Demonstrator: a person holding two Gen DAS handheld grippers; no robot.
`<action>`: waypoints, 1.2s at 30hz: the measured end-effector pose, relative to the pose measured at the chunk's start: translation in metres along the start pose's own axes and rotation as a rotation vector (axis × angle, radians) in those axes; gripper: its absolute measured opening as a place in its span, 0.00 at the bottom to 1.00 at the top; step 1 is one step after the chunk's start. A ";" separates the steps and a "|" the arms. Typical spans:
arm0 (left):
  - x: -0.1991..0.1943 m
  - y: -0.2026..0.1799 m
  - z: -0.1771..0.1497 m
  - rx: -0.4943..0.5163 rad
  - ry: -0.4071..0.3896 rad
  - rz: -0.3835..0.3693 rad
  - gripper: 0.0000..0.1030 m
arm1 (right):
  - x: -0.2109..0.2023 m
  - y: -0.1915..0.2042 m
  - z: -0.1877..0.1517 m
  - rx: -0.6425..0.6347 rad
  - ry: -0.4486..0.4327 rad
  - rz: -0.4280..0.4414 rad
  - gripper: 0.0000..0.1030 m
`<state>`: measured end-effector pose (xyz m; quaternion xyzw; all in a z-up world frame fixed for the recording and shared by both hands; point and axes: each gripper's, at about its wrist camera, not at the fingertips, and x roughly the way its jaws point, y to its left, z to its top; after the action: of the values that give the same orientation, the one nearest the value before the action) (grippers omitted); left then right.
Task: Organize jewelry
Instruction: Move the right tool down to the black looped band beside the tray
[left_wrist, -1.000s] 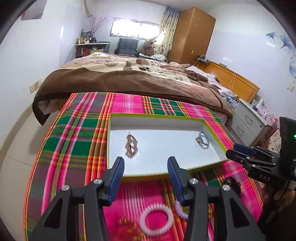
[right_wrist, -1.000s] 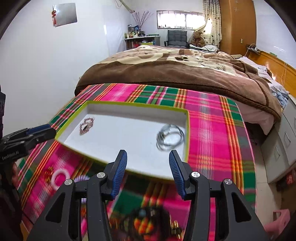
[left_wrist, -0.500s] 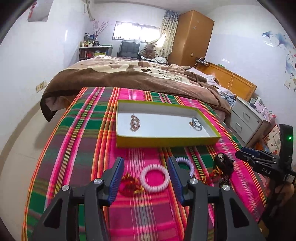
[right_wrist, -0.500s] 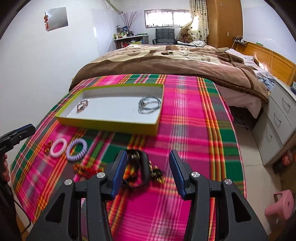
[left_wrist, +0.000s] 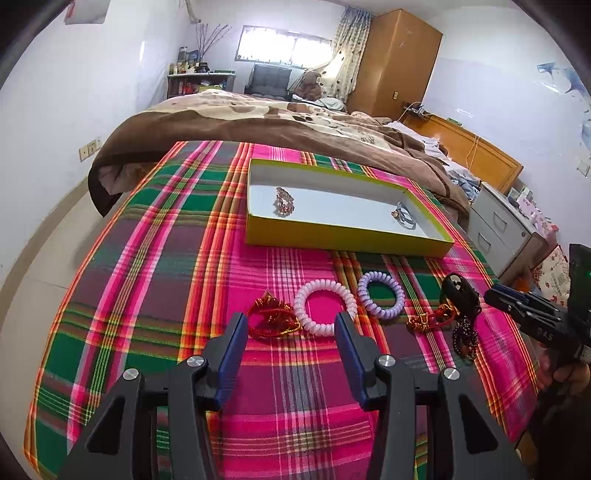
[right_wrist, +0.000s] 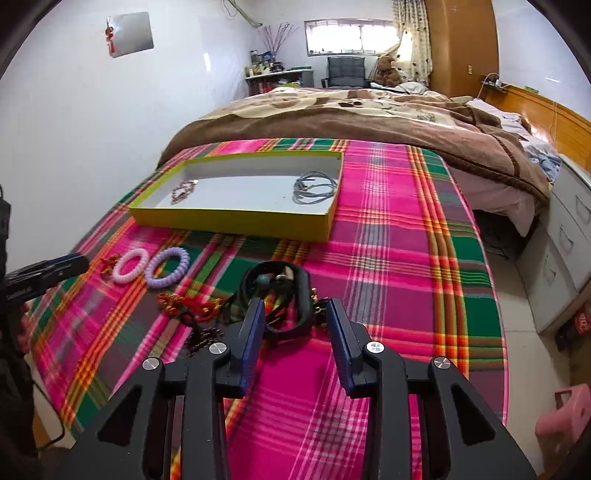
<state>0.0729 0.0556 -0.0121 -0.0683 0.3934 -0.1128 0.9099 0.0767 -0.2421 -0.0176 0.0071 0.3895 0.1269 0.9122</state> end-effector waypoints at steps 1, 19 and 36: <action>0.000 0.000 0.000 0.000 0.000 0.000 0.47 | 0.001 -0.003 0.001 0.016 -0.003 0.000 0.35; 0.010 0.003 0.001 -0.013 0.026 0.012 0.47 | 0.028 -0.009 0.016 -0.037 0.107 0.022 0.15; 0.013 0.002 -0.001 -0.015 0.039 0.009 0.47 | 0.037 -0.002 0.024 -0.077 0.168 -0.013 0.18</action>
<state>0.0813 0.0538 -0.0221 -0.0711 0.4123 -0.1070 0.9019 0.1184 -0.2334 -0.0276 -0.0412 0.4596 0.1362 0.8767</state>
